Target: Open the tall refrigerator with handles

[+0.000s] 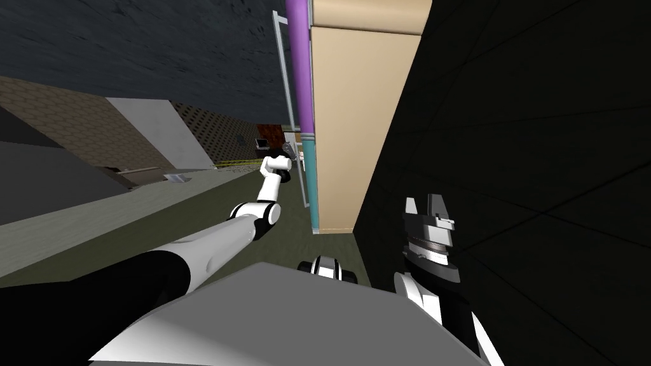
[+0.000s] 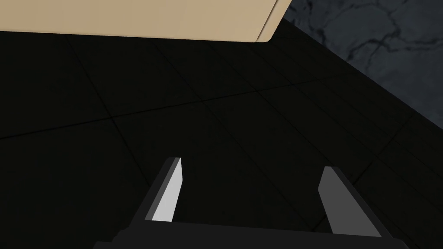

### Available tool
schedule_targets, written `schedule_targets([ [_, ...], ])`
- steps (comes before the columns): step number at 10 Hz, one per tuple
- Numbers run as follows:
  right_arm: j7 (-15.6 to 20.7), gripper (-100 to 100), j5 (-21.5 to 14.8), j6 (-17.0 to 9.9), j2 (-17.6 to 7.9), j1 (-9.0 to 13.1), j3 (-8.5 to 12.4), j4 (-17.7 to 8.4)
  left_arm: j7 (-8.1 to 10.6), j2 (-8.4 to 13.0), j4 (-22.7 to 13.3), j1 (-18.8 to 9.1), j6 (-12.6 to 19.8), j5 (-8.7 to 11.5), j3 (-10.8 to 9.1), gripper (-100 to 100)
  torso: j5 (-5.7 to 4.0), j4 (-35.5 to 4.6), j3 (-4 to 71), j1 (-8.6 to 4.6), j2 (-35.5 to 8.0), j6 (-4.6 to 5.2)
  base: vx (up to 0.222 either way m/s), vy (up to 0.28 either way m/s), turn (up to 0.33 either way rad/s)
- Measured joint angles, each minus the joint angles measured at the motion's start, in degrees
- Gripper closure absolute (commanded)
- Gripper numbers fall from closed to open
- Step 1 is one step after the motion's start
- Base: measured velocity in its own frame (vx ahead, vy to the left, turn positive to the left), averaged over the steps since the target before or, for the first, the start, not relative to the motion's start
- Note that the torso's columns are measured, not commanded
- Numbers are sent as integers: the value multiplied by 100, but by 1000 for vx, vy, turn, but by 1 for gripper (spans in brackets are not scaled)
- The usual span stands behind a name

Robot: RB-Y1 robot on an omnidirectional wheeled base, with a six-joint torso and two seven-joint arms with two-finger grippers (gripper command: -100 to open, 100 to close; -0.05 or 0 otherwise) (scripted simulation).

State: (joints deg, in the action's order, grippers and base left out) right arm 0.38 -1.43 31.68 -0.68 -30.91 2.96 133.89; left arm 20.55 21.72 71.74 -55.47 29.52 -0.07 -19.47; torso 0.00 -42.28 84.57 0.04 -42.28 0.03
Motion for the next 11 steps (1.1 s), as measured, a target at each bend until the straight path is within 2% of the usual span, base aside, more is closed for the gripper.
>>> schedule_targets([
  [4,0,0,0,0,0,0,0,0,-66,56,-560,-565,365,-143,-267,-100,-21,-11,19,-30,24,26,37,-123,98],
  [10,0,0,0,0,-1,0,1,0,-171,67,-1032,-1084,734,-401,-582,-100,-30,-5,27,-47,35,50,25,-77,56],
  [11,0,0,0,0,-1,0,1,0,-174,74,-1043,-1087,743,-411,-592,-100,-18,2,21,-30,27,36,82,43,37],
])
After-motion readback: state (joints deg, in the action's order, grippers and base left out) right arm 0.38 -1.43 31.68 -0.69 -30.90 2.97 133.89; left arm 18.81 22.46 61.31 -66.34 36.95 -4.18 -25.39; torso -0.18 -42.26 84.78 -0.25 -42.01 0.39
